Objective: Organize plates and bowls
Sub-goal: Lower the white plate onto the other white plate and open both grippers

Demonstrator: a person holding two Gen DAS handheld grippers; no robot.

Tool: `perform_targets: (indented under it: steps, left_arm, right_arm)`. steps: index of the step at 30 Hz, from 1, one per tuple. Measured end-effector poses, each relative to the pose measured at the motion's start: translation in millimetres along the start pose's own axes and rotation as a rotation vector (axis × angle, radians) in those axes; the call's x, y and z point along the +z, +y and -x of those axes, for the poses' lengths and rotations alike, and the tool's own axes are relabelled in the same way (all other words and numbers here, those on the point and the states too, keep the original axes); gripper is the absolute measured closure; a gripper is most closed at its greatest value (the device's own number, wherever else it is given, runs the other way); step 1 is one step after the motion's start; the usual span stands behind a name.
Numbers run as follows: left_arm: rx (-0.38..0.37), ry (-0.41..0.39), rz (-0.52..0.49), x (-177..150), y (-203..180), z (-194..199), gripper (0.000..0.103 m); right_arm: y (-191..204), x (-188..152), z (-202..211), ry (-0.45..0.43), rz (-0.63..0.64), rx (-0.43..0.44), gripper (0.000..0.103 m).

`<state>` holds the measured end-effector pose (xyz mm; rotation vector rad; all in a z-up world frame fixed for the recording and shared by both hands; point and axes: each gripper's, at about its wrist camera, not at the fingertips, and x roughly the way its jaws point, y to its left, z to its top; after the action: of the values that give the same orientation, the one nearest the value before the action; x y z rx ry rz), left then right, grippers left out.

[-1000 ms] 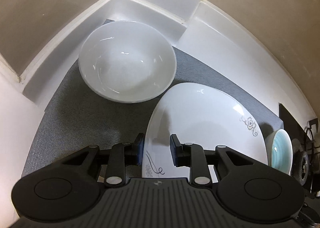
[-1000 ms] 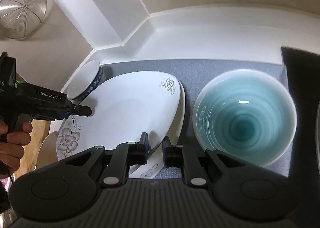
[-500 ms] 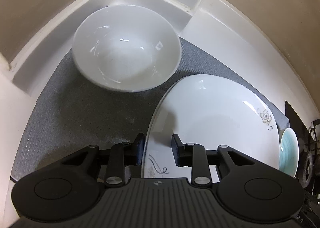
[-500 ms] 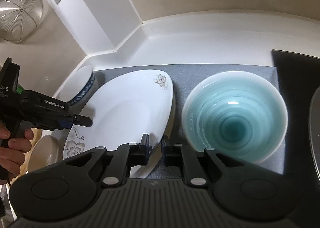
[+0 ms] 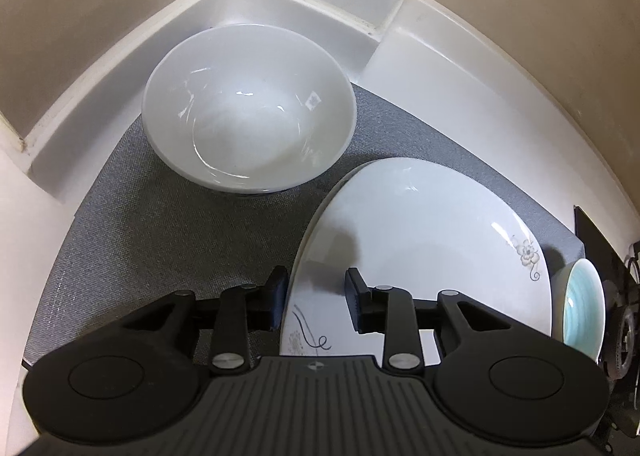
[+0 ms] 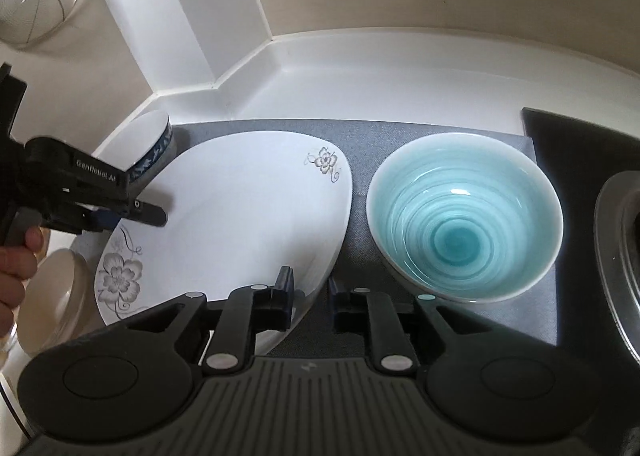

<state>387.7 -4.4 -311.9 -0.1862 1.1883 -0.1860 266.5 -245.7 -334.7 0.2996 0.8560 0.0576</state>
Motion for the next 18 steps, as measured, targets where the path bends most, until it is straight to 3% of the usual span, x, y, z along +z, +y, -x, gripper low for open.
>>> perform_targets:
  steps: [7,11,13,15,18]
  left_arm:
    - [0.055,-0.027,-0.084,-7.5,-12.1,8.5,0.072]
    - [0.109,-0.067,-0.146,-16.0,-18.3,28.1,0.073]
    - [0.096,-0.067,-0.166,-20.9,-18.0,36.7,0.074]
    - [0.102,-0.06,-0.198,-26.3,-19.9,40.5,0.082]
    - [0.14,-0.058,-0.232,-27.7,-20.9,38.4,0.088]
  right_arm:
    - [-9.2,6.5,-6.4,0.018,-0.046,0.024,0.084]
    - [-22.3,5.6,9.5,0.022,-0.09,0.066,0.084]
    - [-25.4,4.3,18.4,0.025,-0.081,0.079,0.084]
    - [-28.1,3.5,22.5,0.044,-0.09,0.106,0.085]
    - [-27.9,2.2,22.0,0.062,-0.089,0.133,0.095]
